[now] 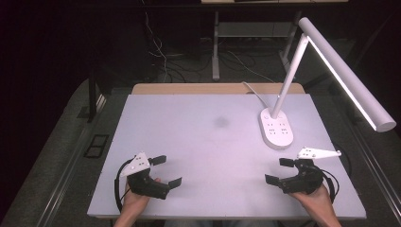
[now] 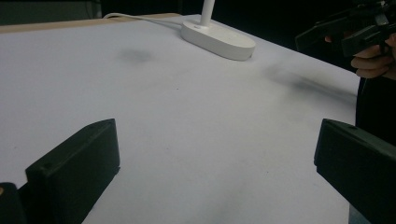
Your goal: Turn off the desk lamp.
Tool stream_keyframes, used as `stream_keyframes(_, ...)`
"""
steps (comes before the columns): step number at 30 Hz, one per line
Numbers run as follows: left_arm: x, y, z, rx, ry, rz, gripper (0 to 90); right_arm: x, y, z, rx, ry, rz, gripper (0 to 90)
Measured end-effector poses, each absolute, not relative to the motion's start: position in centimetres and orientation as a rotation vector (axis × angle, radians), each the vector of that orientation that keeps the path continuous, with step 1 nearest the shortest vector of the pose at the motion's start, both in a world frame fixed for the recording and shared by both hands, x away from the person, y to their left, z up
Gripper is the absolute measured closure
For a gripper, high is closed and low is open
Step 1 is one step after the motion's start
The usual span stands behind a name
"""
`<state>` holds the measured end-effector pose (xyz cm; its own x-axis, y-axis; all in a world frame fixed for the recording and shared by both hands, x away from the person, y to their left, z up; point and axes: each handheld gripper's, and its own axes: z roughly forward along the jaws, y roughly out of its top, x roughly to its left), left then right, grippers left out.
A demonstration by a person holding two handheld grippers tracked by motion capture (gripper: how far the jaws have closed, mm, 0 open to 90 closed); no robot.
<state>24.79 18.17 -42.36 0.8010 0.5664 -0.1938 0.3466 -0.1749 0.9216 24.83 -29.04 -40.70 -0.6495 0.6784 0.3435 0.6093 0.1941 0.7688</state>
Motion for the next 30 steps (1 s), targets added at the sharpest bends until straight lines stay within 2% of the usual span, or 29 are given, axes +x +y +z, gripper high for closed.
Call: stream_keyframes(30, 24.6, 18.5, -42.4, 1.775, 0.725, 0.240, 0.0, 27.6, -29.9, -38.1, 1.259, 2.428, 1.398, 0.6)
